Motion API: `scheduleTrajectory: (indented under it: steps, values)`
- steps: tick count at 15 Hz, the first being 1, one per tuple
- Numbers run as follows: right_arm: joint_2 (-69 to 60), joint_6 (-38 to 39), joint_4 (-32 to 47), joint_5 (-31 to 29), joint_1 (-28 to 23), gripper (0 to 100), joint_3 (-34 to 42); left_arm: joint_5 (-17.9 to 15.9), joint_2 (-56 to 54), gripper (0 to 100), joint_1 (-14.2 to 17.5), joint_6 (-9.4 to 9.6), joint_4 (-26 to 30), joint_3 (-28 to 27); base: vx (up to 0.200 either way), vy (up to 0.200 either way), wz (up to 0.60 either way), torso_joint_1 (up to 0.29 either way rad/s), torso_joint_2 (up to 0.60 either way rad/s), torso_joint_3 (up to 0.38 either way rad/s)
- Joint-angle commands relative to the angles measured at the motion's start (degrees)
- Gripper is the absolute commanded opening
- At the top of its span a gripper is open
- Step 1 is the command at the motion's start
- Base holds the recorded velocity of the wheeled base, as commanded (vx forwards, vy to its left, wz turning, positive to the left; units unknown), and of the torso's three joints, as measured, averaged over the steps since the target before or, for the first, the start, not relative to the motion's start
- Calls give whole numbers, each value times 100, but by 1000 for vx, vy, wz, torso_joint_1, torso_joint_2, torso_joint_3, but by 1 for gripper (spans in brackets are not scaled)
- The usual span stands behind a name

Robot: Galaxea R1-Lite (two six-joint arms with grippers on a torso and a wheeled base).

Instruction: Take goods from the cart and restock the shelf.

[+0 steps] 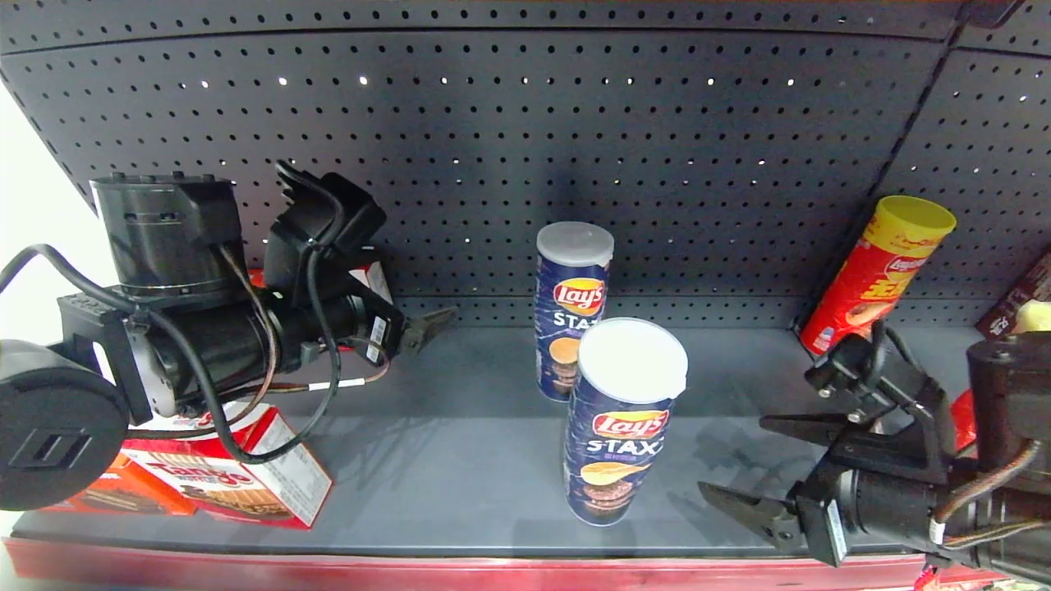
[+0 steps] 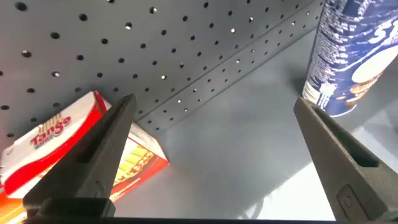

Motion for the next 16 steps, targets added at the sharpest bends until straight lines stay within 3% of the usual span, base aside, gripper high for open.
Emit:
scheduleTrajectory:
  steps: [1,16]
  values:
    - [461,-1,1,-18,45,100,-217,0,9,100,-2,-2,-8,-27,0,0,0,0,0,0]
    - [1164,-80,-17,-36,273,100,-894,-26,0,100,77,-2,-8,-18,0,0,0,0,0,0]
